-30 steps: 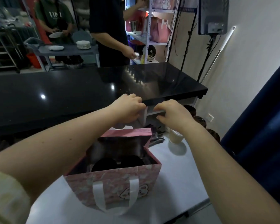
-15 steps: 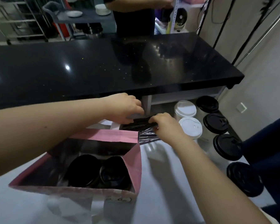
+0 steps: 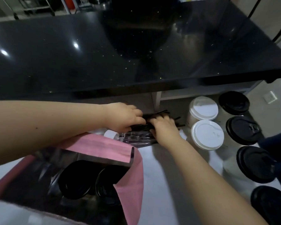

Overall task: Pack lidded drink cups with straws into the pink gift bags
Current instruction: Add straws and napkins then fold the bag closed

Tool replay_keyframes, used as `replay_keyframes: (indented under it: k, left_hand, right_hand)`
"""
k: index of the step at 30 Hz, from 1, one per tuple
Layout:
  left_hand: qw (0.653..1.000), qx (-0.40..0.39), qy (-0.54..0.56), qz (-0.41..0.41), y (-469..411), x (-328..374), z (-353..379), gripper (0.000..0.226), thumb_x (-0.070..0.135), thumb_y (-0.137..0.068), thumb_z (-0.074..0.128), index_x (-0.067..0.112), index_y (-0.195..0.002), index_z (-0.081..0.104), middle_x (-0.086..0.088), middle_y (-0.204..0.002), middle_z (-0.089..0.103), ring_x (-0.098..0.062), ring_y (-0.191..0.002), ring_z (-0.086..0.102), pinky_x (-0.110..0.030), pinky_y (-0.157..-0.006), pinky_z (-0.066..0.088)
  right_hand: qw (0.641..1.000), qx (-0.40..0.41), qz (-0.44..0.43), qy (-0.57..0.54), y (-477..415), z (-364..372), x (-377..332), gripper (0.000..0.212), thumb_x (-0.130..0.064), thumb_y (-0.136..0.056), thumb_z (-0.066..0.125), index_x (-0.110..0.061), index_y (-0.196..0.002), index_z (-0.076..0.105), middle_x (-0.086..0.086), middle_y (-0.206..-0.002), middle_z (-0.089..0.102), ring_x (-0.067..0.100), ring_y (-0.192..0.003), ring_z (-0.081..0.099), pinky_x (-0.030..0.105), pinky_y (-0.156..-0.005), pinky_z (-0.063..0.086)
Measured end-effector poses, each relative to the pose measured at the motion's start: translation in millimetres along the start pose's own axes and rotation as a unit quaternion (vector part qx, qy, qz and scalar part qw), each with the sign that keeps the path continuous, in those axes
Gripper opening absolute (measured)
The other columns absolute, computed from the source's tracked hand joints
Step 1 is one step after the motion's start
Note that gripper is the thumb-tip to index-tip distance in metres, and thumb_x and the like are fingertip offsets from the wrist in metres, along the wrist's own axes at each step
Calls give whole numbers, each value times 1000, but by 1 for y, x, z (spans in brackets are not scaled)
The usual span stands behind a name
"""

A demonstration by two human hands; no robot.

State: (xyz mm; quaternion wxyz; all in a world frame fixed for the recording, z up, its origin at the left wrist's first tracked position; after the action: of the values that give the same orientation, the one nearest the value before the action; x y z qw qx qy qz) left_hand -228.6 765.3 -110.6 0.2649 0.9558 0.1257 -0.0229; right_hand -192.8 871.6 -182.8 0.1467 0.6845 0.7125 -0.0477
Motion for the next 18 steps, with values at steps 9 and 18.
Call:
replay_keyframes:
  k: [9,18]
  left_hand:
    - [995,61,-73,0,-3,16,10,52,30,-91,46,28,-143,37,-1,-139,47,-26,-122,47,-41,-88,43]
    - [993,88,21,-71,21,-1,-17,48,33,-93,46,32,-141,42,4,-133,50,-21,-121,48,-37,-89,45]
  right_hand:
    - [999,46,3,7,-12,15,7,21,-29,-90,58,-26,-108,69,4,-118,60,33,-116,41,47,-100,24]
    - [997,78,-15,-12,-9,-10,3,19,-27,-96,51,-19,-109,63,7,-105,64,33,-102,53,41,-82,34]
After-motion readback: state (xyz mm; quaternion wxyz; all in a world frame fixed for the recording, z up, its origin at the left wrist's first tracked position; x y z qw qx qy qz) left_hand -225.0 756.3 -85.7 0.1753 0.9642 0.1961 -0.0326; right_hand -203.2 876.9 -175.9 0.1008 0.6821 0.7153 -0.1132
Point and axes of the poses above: each hand's wrist, its own y-axis away from the middle knuckle, its own z-axis out of the palm, x = y × z, the point moved 7 cm from there along -y, towards the middle knuckle
